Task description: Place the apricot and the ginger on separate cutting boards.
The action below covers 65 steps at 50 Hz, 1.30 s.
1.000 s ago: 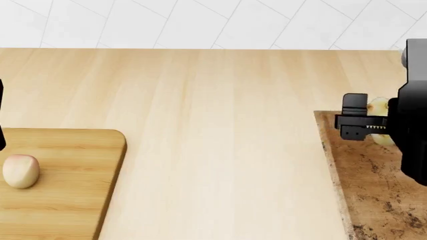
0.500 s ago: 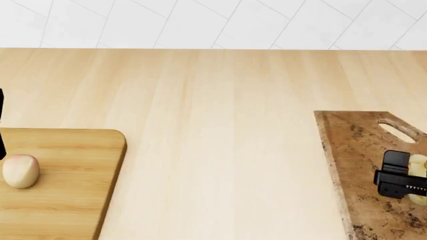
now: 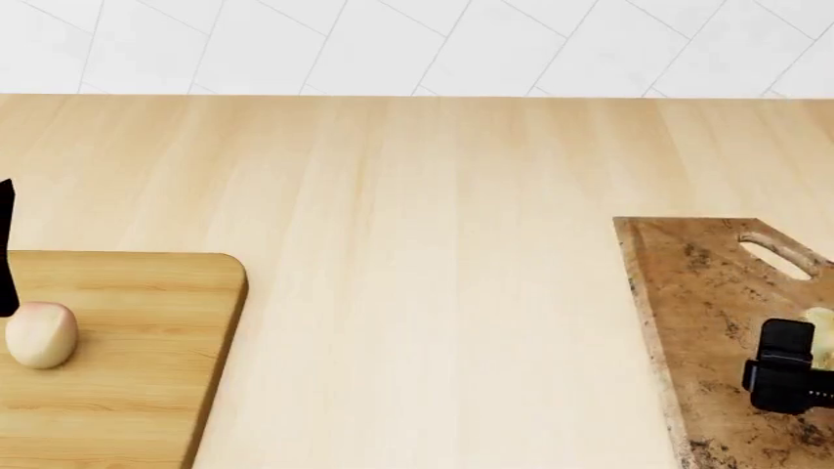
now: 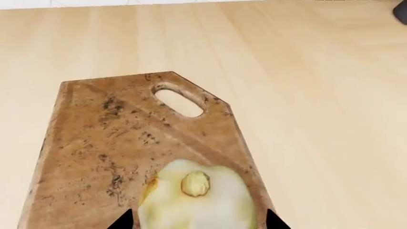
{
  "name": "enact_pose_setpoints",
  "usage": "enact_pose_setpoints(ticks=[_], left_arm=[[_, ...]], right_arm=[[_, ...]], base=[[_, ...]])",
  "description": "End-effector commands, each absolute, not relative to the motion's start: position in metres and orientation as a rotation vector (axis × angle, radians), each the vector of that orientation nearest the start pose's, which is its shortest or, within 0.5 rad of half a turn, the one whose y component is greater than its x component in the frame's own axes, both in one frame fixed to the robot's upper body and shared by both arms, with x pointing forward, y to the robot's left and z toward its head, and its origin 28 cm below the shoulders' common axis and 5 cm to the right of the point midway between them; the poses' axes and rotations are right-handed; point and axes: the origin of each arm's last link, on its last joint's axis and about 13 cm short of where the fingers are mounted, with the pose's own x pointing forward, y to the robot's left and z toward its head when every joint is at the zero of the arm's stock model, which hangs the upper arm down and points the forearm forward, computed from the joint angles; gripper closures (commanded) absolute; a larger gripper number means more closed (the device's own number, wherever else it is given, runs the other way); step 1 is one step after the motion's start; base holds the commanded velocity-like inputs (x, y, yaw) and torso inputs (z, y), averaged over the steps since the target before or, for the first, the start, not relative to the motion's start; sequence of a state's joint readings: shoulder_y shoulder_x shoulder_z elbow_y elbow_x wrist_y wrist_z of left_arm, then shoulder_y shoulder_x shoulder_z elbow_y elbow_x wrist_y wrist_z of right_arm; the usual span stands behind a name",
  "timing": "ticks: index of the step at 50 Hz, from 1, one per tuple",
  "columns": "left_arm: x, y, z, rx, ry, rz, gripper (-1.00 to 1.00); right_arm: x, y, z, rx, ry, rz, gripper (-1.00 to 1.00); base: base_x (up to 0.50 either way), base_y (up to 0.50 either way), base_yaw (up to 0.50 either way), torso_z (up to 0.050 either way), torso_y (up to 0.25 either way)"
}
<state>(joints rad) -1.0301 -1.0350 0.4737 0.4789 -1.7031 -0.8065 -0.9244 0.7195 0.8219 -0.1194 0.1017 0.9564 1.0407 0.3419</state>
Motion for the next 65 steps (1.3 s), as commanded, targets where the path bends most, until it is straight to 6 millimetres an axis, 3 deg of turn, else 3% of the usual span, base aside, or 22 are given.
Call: enact_pose_setpoints(ticks=[1,12,31,41,44,49,65], left_arm=[[0.219,0.269,0.282,0.05,0.131,-0.083,-1.0],[0.219,0.268,0.282,0.048,0.133,-0.093,-1.0],[0.221,0.267,0.284,0.042,0.122,-0.092,-1.0],[0.221,0.266,0.281,0.04,0.117,-0.093,-1.0],[0.223,0.266,0.284,0.036,0.084,-0.084,-1.0],[0.223,0.261,0.305,0.008,0.003,-0.092,-1.0],[0.225,0.25,0.34,0.025,-0.094,-0.125,-1.0]], right_arm=[[0.275,-0.267,0.192,-0.018,0.456,-0.245,-1.0],[0.279,-0.263,0.225,-0.061,0.356,-0.242,-1.0],[0.278,-0.263,0.226,-0.103,0.193,-0.177,-1.0],[0.282,-0.26,0.212,-0.12,0.068,-0.08,-1.0],[0.286,-0.259,0.208,-0.106,0.012,-0.063,-1.0],[0.289,-0.259,0.22,-0.09,-0.109,-0.073,-1.0],[0.289,-0.252,0.232,-0.064,-0.207,0.012,-1.0]], base=[[0.0,0.0,0.0,0.0,0.0],[0.0,0.0,0.0,0.0,0.0],[0.0,0.0,0.0,0.0,0.0],[0.0,0.0,0.0,0.0,0.0],[0.0,0.0,0.0,0.0,0.0],[0.0,0.0,0.0,0.0,0.0],[0.0,0.0,0.0,0.0,0.0]])
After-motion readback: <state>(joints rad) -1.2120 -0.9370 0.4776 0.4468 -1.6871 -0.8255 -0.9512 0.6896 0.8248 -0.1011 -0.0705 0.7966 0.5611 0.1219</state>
